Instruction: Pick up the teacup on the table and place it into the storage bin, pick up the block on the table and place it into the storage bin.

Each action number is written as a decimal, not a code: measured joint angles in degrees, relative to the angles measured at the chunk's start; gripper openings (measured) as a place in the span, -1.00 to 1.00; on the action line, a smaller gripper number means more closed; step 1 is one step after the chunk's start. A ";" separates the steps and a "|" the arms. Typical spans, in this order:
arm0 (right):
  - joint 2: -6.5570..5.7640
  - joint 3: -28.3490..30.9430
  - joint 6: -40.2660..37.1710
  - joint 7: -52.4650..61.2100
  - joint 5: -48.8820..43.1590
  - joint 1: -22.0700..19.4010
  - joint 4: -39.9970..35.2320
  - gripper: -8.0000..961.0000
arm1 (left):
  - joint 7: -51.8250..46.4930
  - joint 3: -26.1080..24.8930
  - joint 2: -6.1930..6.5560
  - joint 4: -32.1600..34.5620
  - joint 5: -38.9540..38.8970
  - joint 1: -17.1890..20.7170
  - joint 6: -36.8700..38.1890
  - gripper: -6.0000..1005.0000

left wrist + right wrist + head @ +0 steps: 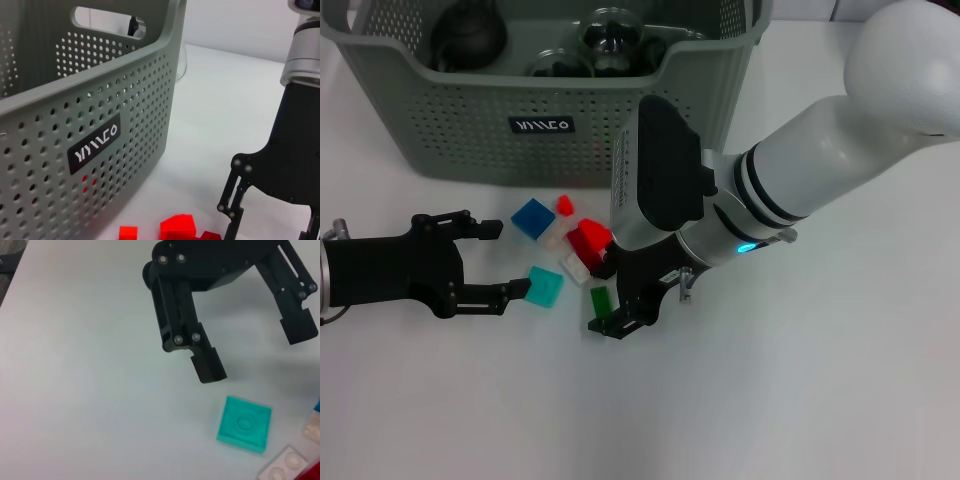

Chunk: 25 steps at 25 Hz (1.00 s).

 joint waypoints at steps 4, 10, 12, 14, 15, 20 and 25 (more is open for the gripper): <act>0.00 -0.36 0.01 0.28 0.00 -0.06 0.09 0.37 | 0.00 0.00 0.00 0.00 0.02 0.00 -0.02 0.71; 0.00 -0.67 -0.19 0.83 0.00 0.27 0.13 0.24 | -0.03 0.00 0.00 0.00 0.02 0.00 -0.02 0.71; 0.00 -0.70 -0.36 1.40 -0.01 0.47 0.16 0.20 | -0.13 0.00 0.00 0.00 0.00 0.01 0.01 0.71; -0.09 -0.70 -0.39 1.85 -0.11 0.54 0.01 0.12 | -0.15 0.00 0.00 0.00 -0.12 0.04 0.06 0.71; -0.16 -0.71 -0.42 2.02 -0.18 0.55 -0.19 0.08 | -0.15 0.00 0.00 0.00 -0.23 0.04 0.07 0.71; -0.97 0.01 -2.00 3.08 -0.36 -0.04 -2.61 -0.04 | -0.19 0.00 0.00 0.01 -0.28 0.22 0.05 0.71; -2.62 7.62 -9.79 7.11 -5.43 -3.33 -9.06 -0.04 | -0.35 0.00 0.00 0.30 -0.17 0.53 0.03 0.71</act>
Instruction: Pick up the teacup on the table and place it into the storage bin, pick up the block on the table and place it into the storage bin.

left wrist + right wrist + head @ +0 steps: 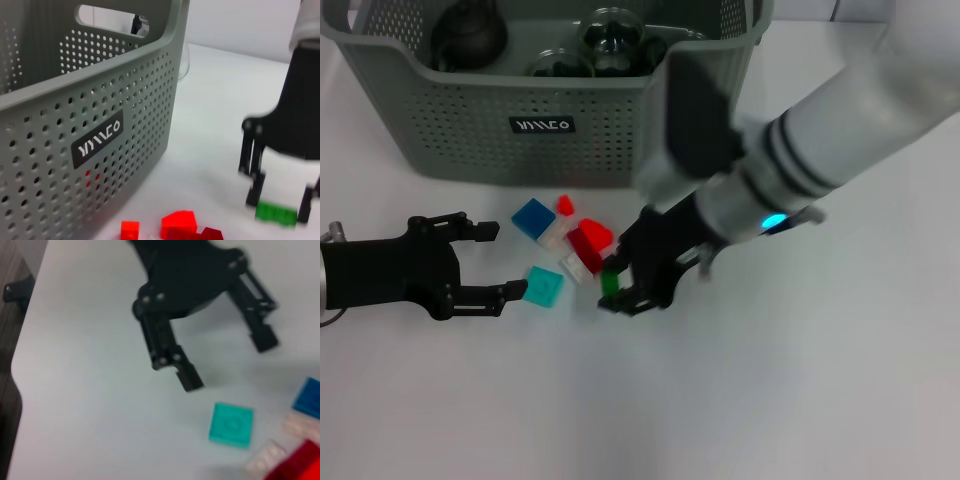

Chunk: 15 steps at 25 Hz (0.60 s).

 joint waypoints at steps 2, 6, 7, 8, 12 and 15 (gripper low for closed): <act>-0.36 5.70 -6.01 2.80 -4.58 -2.48 -4.78 -0.04 | -0.01 -0.01 0.04 -0.09 0.02 0.06 -0.04 0.71; -0.49 19.82 -22.40 8.26 -12.73 -6.36 -16.47 -0.05 | -0.01 -0.09 0.04 0.02 -0.15 0.25 0.04 0.71; -0.47 23.48 -27.03 9.18 -13.51 -6.68 -19.26 -0.05 | -0.02 -0.09 0.04 0.09 -0.22 0.27 0.12 0.71; -0.44 27.13 -31.70 10.08 -13.79 -6.78 -21.97 -0.05 | -0.04 -0.11 0.03 0.11 -0.28 0.27 0.25 0.71; -0.40 42.15 -44.52 13.50 -10.43 -4.98 -31.43 -0.05 | -0.08 -0.08 0.01 0.14 -0.33 0.04 0.50 0.71; -1.04 52.50 -47.79 17.17 -4.01 -0.93 -34.06 -0.05 | -0.09 -0.09 0.00 0.15 -0.37 -0.14 0.42 0.71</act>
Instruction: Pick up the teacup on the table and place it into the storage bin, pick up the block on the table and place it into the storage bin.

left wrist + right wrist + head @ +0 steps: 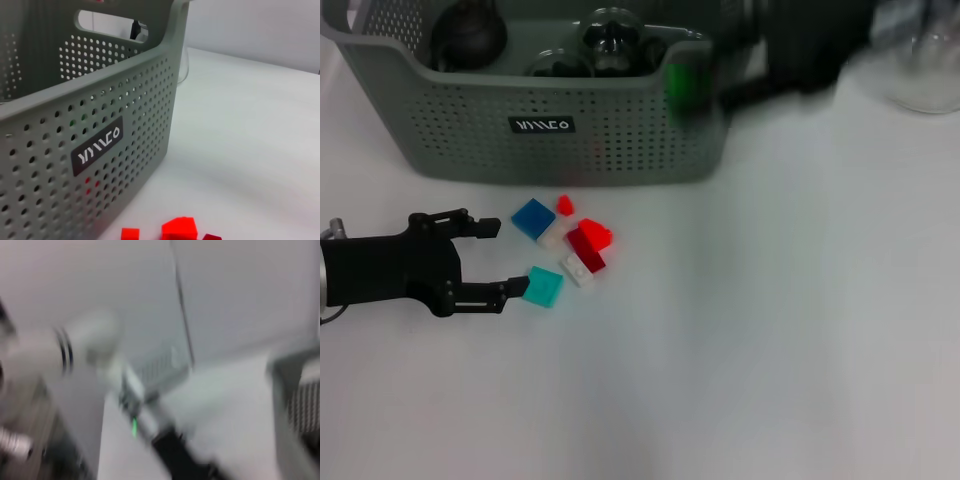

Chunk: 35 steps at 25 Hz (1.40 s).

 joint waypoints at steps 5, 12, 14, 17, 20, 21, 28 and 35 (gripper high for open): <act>-2.29 6.83 7.89 4.39 -2.07 6.89 2.53 -0.05 | 0.00 0.02 -0.01 -0.19 -0.07 -0.55 -0.38 0.71; -0.43 0.24 26.84 3.78 -21.16 12.86 8.61 -0.04 | 0.01 -1.14 0.00 -0.27 -0.07 -0.99 -0.42 0.71; 0.32 -4.17 32.65 3.20 -24.85 13.98 12.44 -0.04 | 0.01 -1.29 -0.01 -0.30 -0.07 -1.16 -0.43 0.71; 0.86 -8.04 38.36 2.98 -28.18 15.01 16.95 -0.04 | 0.04 -1.29 -0.01 -0.32 -0.07 -1.22 -0.42 0.71; 1.69 -13.68 49.76 2.68 -33.87 17.54 27.70 -0.04 | 0.07 -1.32 -0.01 -0.35 -0.06 -1.25 -0.44 0.71; 1.83 -14.38 51.57 2.41 -34.50 18.14 30.01 -0.04 | 0.07 -1.31 -0.01 -0.35 -0.06 -1.28 -0.45 0.71; 2.17 -17.37 61.62 1.31 -35.74 21.55 42.14 -0.05 | 0.00 -1.31 -0.01 -0.36 -0.05 -1.70 -0.51 0.71; 2.34 -19.74 67.21 1.30 -35.75 21.74 47.53 -0.05 | 0.00 -1.31 -0.01 -0.37 -0.06 -2.07 -1.02 0.71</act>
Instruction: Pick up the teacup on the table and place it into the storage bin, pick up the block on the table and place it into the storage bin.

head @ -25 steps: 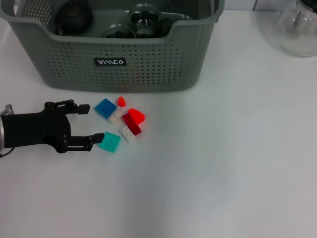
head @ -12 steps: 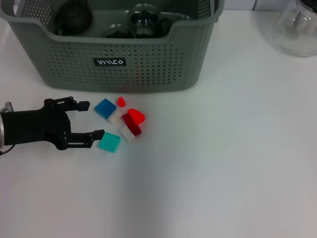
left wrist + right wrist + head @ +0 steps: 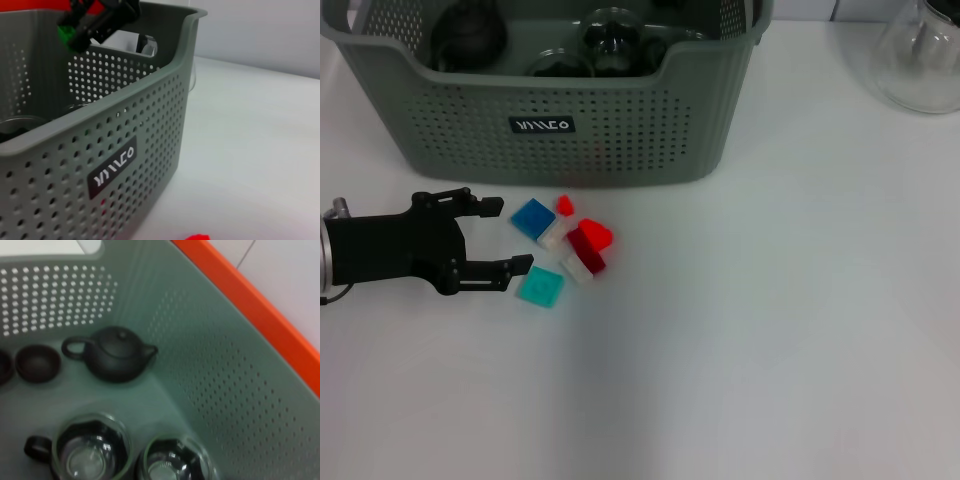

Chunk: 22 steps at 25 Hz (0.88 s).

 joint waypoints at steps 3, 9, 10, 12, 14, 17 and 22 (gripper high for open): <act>0.00 -0.51 1.35 0.00 -0.10 -0.13 1.60 -0.05 | 0.00 0.01 -0.03 -0.05 0.00 -0.11 -0.58 0.71; 0.00 -0.61 1.56 0.41 -0.19 -0.41 1.60 -0.06 | 0.00 0.00 -0.08 -0.15 0.00 -0.42 -0.74 0.71; -0.02 -0.61 1.41 0.51 -0.20 -0.41 1.50 -0.06 | 0.00 0.00 -0.09 -0.16 0.00 -0.44 -0.72 0.71; -0.10 -0.63 0.95 0.65 -0.25 -0.37 1.47 -0.06 | 0.00 0.00 -0.09 -0.17 0.04 -0.46 -0.67 0.71; -0.14 -0.65 0.53 0.70 -0.30 -0.34 1.31 -0.06 | 0.00 0.00 -0.09 -0.17 0.14 -0.44 -0.66 0.71; -0.28 -0.66 -0.22 1.22 -0.39 -0.55 0.27 -0.06 | 0.00 0.00 -0.09 -0.17 0.18 -0.28 -0.61 0.71; -0.25 -0.56 -1.64 3.68 -3.41 -1.27 -3.14 0.10 | 0.00 0.00 -0.09 -0.17 0.09 -0.04 -0.35 0.71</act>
